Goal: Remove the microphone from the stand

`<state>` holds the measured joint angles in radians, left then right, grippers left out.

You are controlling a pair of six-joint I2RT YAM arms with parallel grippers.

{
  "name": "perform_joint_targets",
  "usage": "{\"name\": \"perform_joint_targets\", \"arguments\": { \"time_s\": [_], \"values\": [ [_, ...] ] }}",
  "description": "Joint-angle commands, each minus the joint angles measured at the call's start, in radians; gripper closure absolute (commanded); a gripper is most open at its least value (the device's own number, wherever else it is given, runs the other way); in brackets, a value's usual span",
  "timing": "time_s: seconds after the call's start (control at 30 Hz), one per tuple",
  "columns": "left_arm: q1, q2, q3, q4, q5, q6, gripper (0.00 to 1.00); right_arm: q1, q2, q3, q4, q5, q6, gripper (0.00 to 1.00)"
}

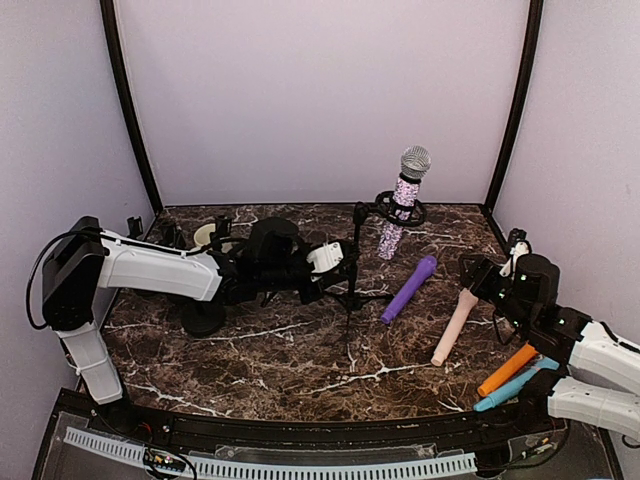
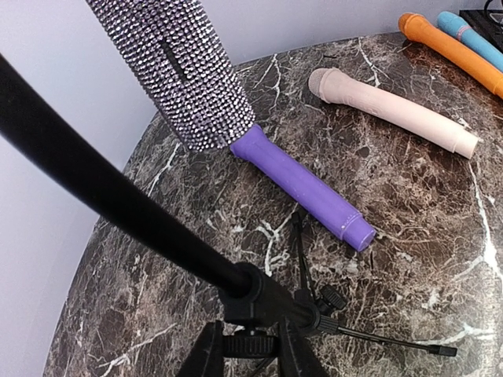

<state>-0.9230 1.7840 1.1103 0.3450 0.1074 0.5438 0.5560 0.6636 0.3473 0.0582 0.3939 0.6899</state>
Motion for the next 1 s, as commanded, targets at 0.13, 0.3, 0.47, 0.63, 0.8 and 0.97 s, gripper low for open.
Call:
{"name": "perform_joint_targets", "arguments": {
  "time_s": [0.13,0.3,0.47,0.63,0.8,0.97],
  "values": [
    [-0.002,-0.012,0.030,-0.084,0.093,-0.135,0.90,-0.005,-0.013,0.028,0.007,0.016,0.003,0.22],
    [0.019,-0.009,0.045,-0.131,0.226,-0.241,0.91,-0.006,-0.016,0.030,0.000,0.013,0.006,0.22],
    [0.072,0.021,0.086,-0.191,0.377,-0.376,0.91,-0.005,-0.015,0.033,-0.004,0.010,0.009,0.23],
    [0.114,0.045,0.113,-0.217,0.504,-0.493,0.91,-0.005,-0.012,0.036,-0.010,0.010,0.011,0.22],
    [0.154,0.081,0.141,-0.240,0.594,-0.574,0.91,-0.005,-0.005,0.041,-0.016,0.013,0.017,0.22],
    [0.168,0.109,0.167,-0.256,0.637,-0.635,0.91,-0.006,0.004,0.054,-0.031,0.016,0.017,0.22]
  ]
}}
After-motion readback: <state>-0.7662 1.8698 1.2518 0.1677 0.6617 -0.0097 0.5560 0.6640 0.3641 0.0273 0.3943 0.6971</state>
